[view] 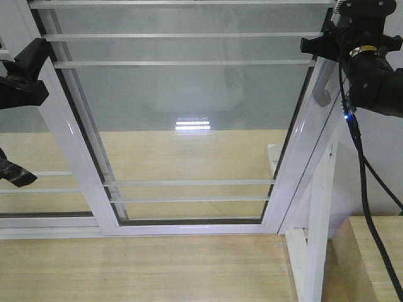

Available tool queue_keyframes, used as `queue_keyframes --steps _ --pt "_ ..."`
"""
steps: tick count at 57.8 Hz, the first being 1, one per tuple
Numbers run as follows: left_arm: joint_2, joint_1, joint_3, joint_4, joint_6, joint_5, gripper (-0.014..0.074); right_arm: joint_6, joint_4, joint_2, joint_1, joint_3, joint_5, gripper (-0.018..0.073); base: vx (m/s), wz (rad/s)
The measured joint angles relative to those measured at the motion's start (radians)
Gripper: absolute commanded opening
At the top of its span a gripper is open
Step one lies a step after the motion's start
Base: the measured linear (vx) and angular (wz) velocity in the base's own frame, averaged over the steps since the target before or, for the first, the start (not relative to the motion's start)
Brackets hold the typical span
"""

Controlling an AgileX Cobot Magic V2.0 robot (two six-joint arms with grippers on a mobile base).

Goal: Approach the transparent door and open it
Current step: 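Close the right gripper on the silver handle and pull the door sideways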

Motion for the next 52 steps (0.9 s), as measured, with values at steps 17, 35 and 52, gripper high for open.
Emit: queue_keyframes --steps 17,35,52 --pt "0.000 0.000 0.000 0.000 0.000 0.000 0.0587 -0.003 0.014 0.002 0.082 0.000 -0.010 0.0232 0.00 0.00" --pt "0.000 0.000 0.000 0.000 0.000 0.000 0.0587 -0.004 -0.040 0.016 0.199 -0.016 -0.013 0.0236 0.00 0.00" --pt "0.000 0.000 0.000 0.000 0.000 0.000 0.0587 -0.003 -0.098 0.021 0.298 -0.027 -0.013 0.0239 0.00 0.00"
